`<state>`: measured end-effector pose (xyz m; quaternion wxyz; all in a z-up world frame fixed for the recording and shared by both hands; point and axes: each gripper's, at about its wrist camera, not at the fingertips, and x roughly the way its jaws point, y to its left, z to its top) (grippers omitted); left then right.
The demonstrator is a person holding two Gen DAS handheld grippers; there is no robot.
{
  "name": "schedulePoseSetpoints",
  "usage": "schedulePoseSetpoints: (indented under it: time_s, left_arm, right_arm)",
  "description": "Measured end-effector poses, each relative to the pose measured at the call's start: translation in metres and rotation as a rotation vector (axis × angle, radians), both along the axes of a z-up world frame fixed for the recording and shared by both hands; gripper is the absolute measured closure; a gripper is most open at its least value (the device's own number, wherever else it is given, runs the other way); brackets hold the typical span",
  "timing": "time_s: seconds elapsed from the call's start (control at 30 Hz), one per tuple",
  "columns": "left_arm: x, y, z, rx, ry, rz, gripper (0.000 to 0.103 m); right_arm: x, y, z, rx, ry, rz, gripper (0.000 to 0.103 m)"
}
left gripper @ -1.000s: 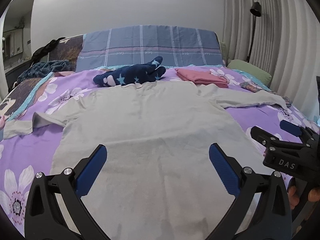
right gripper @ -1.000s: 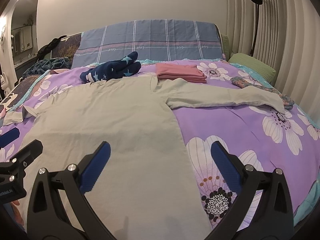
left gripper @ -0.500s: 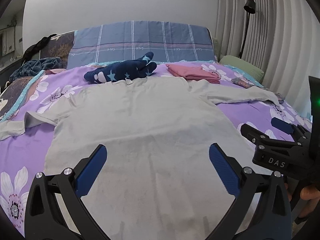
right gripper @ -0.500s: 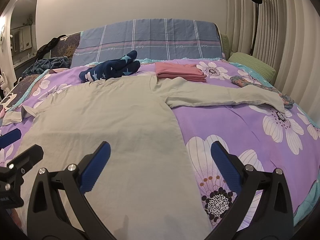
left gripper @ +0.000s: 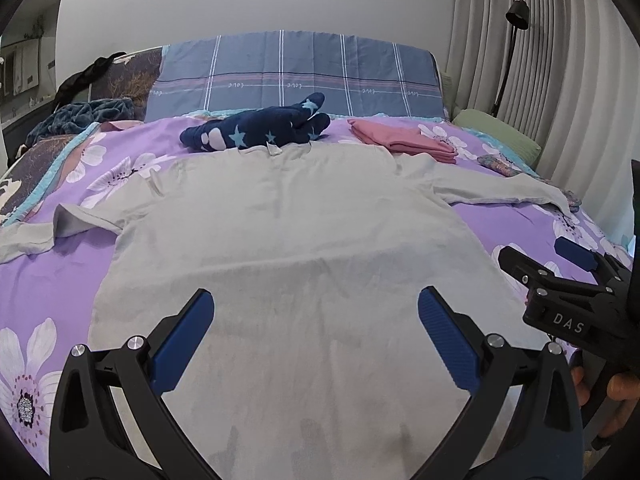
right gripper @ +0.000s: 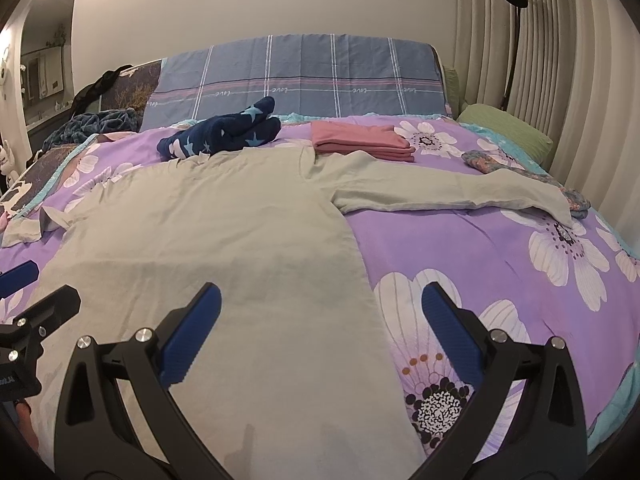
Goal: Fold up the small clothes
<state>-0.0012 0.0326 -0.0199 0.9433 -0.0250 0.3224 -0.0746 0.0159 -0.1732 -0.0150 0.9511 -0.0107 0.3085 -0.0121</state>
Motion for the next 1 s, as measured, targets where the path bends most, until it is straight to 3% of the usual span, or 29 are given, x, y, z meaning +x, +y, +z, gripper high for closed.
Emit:
schedulePoseSetpoints:
  time_s: [0.23, 0.27, 0.3, 0.4, 0.5, 0.6, 0.77, 1.0]
  left_arm:
    - [0.015, 0.035, -0.007, -0.1, 0.058, -0.005, 0.001]
    - [0.017, 0.046, -0.008, -0.112, 0.061, 0.015, 0.003]
    - [0.019, 0.056, -0.009, -0.117, 0.06, 0.039, 0.011]
    - [0.027, 0.107, -0.014, -0.122, 0.065, 0.179, 0.028]
    - [0.037, 0.171, -0.02, -0.127, 0.083, 0.318, 0.037]
    - [0.042, 0.246, -0.026, -0.193, 0.084, 0.466, 0.037]
    - [0.048, 0.376, -0.047, -0.424, 0.053, 0.707, 0.037]
    - [0.07, 0.478, -0.082, -0.561, 0.058, 0.945, 0.037]
  right_arm:
    - [0.016, 0.005, -0.004, -0.017, 0.012, -0.003, 0.002]
    - [0.02, 0.005, -0.004, -0.024, 0.014, -0.007, 0.002]
    - [0.022, 0.005, -0.005, -0.029, 0.015, -0.011, 0.002]
    - [0.032, 0.006, -0.009, -0.046, 0.027, -0.028, 0.002]
    - [0.044, 0.008, -0.012, -0.056, 0.046, -0.038, 0.002]
    - [0.056, 0.014, -0.013, -0.087, 0.055, -0.04, 0.002]
    - [0.077, 0.032, -0.013, -0.129, 0.058, -0.021, 0.002]
    - [0.103, 0.063, -0.016, -0.107, 0.098, 0.033, 0.002]
